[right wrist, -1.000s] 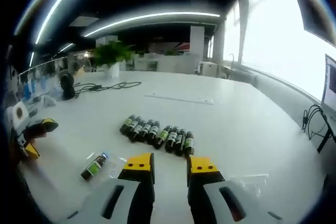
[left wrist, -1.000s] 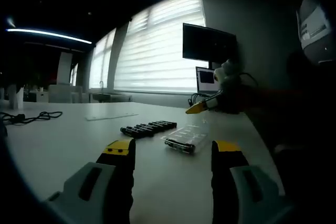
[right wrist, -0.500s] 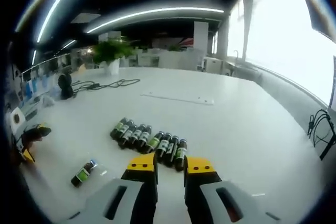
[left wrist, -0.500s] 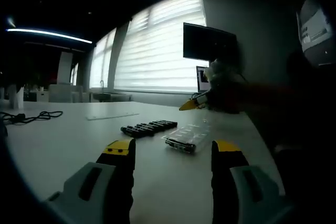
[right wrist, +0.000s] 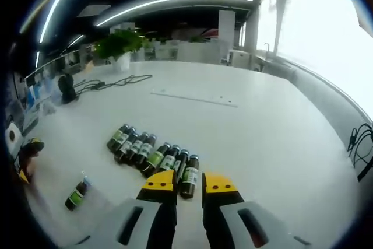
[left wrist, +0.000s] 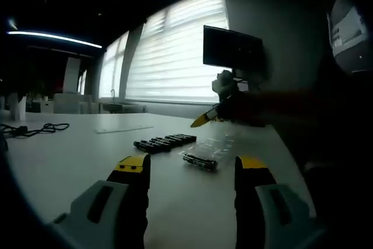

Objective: Grip medicine bottles put into box

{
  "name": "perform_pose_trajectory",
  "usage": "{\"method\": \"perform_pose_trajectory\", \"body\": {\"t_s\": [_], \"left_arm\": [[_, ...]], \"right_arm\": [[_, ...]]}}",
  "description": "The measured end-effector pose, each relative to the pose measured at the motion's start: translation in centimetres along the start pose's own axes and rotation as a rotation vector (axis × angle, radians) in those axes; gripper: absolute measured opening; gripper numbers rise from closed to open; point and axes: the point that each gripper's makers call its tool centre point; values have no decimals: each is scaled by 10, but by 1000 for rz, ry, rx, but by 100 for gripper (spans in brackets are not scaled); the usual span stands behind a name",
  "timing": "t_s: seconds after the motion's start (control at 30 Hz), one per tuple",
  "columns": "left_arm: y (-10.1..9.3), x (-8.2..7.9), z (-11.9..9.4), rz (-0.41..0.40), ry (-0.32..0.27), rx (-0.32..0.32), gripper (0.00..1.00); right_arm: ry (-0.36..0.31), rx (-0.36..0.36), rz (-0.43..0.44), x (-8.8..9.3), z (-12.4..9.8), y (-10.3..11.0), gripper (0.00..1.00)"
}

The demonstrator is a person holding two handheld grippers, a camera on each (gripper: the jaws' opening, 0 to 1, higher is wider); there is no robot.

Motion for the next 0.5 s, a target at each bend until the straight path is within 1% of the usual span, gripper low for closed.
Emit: {"method": "perform_pose_trajectory", "body": {"t_s": [0.07, 0.13, 0.23, 0.3, 0.5], "left_arm": [[0, -1, 0, -2, -2, -1, 51], [1, -1, 0, -4, -4, -3, 51], [1, -1, 0, -5, -5, -2, 51], [1, -1, 0, -4, -6, -2, 51], [1, -1, 0, -5, -8, -2, 51]], "right_arm": [[32, -13, -4, 5, 4, 1, 14], [69, -26, 11, 9, 8, 0, 14], [79, -21, 45, 6, 13, -6, 13], [90, -26, 54, 7, 15, -6, 13], [140, -28, 56, 14, 24, -7, 13]]}}
Point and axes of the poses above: the point that each gripper's makers call its tool centre point, and the gripper's own axes: z roughly forward along the fingers, y roughly to its left, x roughly out of its underside, and after that the axes turned 10 degrees about -y, right-handed
